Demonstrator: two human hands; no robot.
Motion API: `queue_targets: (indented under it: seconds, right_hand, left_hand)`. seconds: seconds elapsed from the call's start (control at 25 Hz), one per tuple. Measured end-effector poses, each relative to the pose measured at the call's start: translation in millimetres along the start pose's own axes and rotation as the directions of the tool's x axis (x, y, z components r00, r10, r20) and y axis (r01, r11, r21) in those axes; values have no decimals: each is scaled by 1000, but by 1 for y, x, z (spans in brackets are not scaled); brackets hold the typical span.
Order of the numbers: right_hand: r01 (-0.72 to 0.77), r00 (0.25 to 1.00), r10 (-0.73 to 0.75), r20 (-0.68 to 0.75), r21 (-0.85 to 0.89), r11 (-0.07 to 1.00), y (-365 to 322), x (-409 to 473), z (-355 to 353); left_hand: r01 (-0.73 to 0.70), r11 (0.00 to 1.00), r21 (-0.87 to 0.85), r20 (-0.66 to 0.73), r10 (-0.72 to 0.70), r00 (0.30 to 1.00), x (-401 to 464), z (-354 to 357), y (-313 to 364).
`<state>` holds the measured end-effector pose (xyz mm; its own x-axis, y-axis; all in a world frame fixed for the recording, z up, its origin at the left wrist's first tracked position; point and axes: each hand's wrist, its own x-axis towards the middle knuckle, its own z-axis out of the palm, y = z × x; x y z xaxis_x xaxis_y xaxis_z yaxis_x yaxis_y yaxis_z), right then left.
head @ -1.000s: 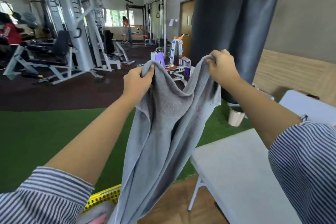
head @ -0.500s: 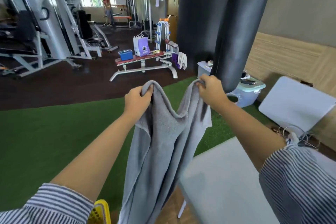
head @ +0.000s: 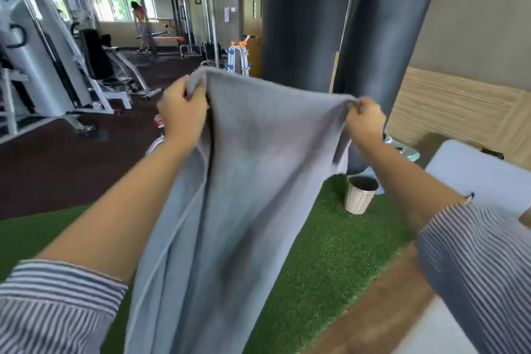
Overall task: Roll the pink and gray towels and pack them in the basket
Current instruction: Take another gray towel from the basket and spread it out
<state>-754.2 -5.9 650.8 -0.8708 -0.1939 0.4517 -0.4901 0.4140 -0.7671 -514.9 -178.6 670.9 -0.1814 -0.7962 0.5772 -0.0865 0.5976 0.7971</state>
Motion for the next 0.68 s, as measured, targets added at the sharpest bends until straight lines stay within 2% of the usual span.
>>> queue_targets:
  seconds: [0.08,0.16,0.32,0.4,0.48,0.56,0.68]
  right_hand:
    - [70,996,-64,-68,85,994,-26,36,-7]
    - [111,991,-101,-89,125,986,-39,53,-10]
    - [187,982,-187,-17,95,978,-20,57,-4]
    - [217,975,-220,44,55,974,0,57,-1]
    - [173,972,-182,150,69,982,20,54,-1]
    - [192,925,-190,328,28,981,42,39,1]
    - [338,807,-153,571,-234,912,88,6,7]
  left_hand:
    - [-104,995,-15,-16,103,995,25,-3,18]
    - [-131,991,4,-27,131,991,32,0,21]
    - [-8,999,41,-22,9,1000,28,5,-15]
    - [-1,996,88,-47,5,999,21,4,-36]
    - [-16,996,86,-71,22,997,20,2,-46]
    - [-9,999,38,-72,12,997,19,-3,-53]
    - [-28,993,115,-15,30,999,2,-7,-69]
